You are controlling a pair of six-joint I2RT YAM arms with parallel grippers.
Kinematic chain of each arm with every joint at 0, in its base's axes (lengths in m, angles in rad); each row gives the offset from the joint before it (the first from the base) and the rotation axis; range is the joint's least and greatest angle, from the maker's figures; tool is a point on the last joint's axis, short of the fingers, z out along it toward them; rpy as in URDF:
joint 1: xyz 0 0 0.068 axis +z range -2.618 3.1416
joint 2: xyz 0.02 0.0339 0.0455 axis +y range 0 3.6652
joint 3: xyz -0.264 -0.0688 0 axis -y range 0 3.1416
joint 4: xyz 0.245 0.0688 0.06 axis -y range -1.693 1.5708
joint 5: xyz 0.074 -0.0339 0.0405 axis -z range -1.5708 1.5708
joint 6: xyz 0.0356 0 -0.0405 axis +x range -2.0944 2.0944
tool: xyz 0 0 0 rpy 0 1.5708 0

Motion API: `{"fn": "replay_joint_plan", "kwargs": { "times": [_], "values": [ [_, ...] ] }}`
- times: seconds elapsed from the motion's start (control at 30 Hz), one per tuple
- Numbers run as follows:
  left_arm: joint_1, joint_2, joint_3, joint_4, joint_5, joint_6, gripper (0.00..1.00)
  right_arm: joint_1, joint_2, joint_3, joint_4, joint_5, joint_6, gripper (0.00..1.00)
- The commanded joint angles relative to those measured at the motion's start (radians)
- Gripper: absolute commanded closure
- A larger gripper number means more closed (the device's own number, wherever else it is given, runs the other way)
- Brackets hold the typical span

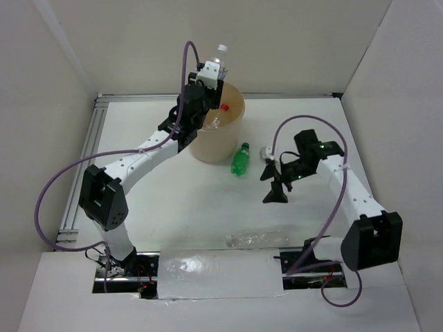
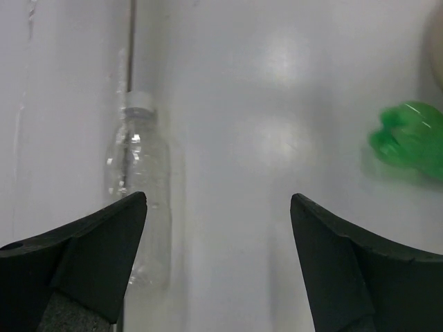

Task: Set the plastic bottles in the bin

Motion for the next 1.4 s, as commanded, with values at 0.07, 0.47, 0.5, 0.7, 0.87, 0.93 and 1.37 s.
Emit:
{"fn": "replay_joint_plan", "kwargs": {
  "times": [0.07,0.47,0.5,0.7,0.87,0.93,1.37],
  "values": [
    [0.039,-0.003,0.002,-0.073,-0.022,-0.047,0.28,0.255,-0.116,-0.105,0.155,0.163,0.149,0.07],
    [-0.05,-0.401,-0.297,-0.13,0.026,-0.004,0.01,0.516,-0.065,-0.242,0.195,0.283,0.176,0.06],
    [-0.065,-0.444,-0.329,-0.141,0.017,-0.004,0.01,0.536,-0.053,-0.242,0.212,0.296,0.21,0.06],
    [-0.191,-0.743,-0.596,-0.262,-0.061,-0.108,0.01,0.687,-0.007,-0.325,0.473,0.517,0.452,0.06],
    [-0.292,-0.9,-0.731,-0.392,-0.155,-0.222,0.01,0.77,0.032,-0.443,0.733,0.779,0.569,0.14],
    [-0.322,-0.919,-0.754,-0.415,-0.17,-0.269,0.01,0.77,0.045,-0.454,0.746,0.792,0.581,0.26],
    [-0.444,-0.893,-0.906,-0.328,-0.057,-0.337,0.01,0.254,-0.235,0.035,0.525,0.461,0.5,0.85]
  ]
}}
